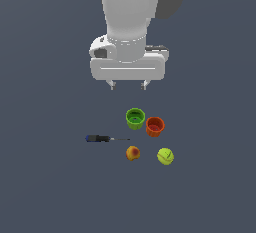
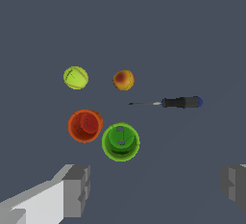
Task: Pick up a designated object from a clutter of objects.
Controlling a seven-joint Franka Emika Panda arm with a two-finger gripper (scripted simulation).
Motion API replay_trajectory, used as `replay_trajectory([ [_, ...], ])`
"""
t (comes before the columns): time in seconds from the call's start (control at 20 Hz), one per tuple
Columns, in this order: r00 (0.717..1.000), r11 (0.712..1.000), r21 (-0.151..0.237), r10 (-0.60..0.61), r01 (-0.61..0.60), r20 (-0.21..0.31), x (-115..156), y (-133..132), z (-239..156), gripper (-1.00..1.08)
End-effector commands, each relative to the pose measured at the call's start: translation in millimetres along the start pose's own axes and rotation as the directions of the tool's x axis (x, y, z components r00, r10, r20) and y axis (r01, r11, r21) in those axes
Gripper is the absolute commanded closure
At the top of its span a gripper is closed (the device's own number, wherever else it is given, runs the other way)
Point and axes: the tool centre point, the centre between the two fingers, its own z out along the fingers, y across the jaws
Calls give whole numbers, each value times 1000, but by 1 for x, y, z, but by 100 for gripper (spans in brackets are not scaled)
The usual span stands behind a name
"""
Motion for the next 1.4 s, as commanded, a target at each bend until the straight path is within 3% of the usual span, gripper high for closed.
replay_trajectory([
  [0.0, 1000, 1000, 0, 0, 0, 0, 0, 0, 0, -92],
  [0.7, 999, 999, -23, -44, 43, -16, 0, -1, -7, -92],
  [1.35, 988, 988, -6, 152, -152, -12, 14, 8, 24, -92],
])
